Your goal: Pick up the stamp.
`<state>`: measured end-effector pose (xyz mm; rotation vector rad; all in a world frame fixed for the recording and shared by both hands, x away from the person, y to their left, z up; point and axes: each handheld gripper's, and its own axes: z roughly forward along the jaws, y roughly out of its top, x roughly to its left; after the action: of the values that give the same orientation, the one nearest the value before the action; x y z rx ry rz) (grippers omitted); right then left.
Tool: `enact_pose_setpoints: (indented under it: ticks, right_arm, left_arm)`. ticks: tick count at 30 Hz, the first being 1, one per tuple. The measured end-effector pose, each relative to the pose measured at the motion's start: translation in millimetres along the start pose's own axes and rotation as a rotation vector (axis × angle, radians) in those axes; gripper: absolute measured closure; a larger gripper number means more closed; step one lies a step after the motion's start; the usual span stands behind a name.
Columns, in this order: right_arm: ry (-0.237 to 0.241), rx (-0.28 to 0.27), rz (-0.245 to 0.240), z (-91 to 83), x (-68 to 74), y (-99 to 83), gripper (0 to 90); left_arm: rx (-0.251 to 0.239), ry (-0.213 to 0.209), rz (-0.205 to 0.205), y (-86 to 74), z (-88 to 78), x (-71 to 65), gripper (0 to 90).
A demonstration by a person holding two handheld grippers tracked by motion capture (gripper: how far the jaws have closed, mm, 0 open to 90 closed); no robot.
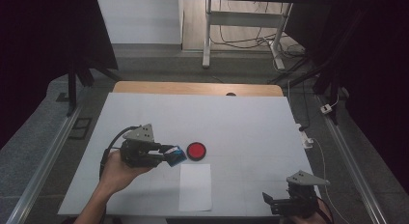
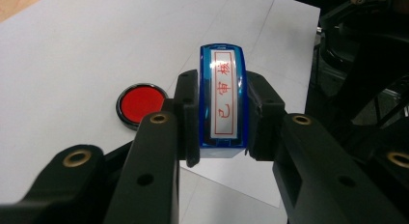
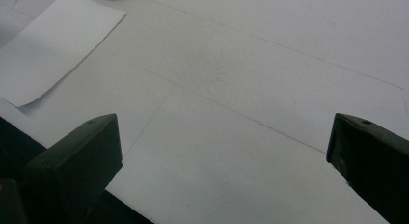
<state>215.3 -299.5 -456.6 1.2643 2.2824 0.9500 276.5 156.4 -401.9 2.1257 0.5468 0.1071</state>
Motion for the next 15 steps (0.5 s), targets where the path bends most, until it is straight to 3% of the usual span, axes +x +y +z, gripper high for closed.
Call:
enact_pose_setpoints:
  ticks: [6, 15]
  right_arm:
    - [0.006, -0.005, -0.004, -0.8, 0.1, 0.3, 0.0]
    - [0.003, -0.024, -0.021, -3.2, 2.9, 0.5, 0.0]
  left_arm:
    - [-0.031, -0.023, -0.001, 0.4, -2.2, -0.1, 69.9]
    - [-0.022, -0.035, 0.005, 0.4, 1.6, -0.6, 69.9]
